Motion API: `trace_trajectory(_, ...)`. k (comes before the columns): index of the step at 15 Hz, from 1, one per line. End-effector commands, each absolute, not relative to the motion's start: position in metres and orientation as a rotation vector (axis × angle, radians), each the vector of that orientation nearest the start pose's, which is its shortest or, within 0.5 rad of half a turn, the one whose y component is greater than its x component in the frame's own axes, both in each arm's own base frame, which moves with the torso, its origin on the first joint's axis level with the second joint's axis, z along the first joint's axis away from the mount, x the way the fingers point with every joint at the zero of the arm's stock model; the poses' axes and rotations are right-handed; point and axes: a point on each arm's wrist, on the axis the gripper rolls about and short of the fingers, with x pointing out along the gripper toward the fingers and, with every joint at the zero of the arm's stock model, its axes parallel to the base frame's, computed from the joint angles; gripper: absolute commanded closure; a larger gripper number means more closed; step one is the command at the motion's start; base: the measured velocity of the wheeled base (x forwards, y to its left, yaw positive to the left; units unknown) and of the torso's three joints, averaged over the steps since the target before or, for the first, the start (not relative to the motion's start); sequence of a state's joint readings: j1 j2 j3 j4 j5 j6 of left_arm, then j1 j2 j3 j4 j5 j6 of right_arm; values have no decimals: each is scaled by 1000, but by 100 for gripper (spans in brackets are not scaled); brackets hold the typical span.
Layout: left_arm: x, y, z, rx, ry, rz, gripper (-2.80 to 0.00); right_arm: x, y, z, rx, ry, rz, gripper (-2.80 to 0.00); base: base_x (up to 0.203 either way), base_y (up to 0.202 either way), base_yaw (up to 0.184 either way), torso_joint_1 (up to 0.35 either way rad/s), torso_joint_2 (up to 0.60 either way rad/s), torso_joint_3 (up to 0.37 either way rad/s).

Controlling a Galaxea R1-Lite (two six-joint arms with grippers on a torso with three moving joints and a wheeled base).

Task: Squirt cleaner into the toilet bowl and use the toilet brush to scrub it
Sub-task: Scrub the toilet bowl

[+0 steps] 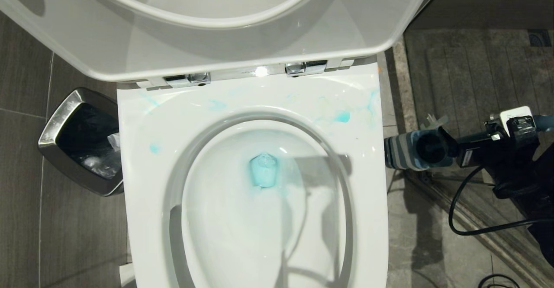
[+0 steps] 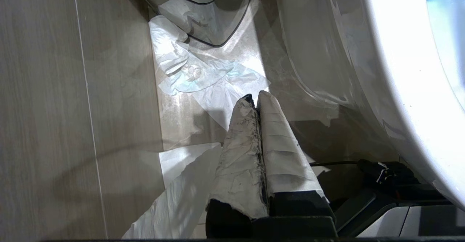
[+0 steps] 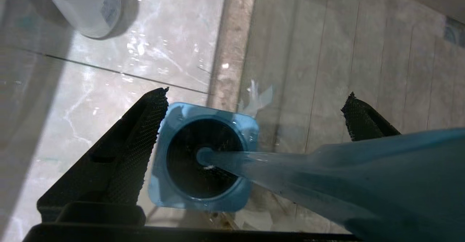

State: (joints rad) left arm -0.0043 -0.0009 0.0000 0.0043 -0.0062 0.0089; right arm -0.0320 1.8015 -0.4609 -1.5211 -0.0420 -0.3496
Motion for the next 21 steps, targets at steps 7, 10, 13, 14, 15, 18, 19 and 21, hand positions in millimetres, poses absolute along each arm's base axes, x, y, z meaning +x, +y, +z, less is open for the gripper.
trace_trajectory(7,-23,0,75,9,5,-11,0,282,-1,162,-352,-198,-64,0,0,0,0,0,0,0)
trace_trajectory(10,-23,0,75,9,5,-11,0,279,-2,164,-355,-200,-67,0,0,0,0,0,0,0)
trace_trajectory(13,-23,0,75,9,5,-11,0,277,-3,168,-354,-213,-76,0,0,0,0,0,0,0)
trace_trajectory(14,-23,0,75,9,5,-11,0,276,-3,168,-354,-213,-76,0,0,0,0,0,0,0)
trace_trajectory(15,-23,0,75,9,5,-11,0,276,-3,168,-354,-214,-76,0,0,0,0,0,0,0)
trace_trajectory(18,-23,0,75,9,5,-11,0,273,-3,167,-352,-206,-76,0,0,0,0,0,0,0)
trace_trajectory(19,-23,0,75,9,5,-11,0,270,-3,165,-351,-196,-73,0,0,0,0,0,0,0)
trace_trajectory(21,-23,0,75,9,5,-11,0,264,-3,164,-349,-186,-72,0,0,0,0,0,0,0)
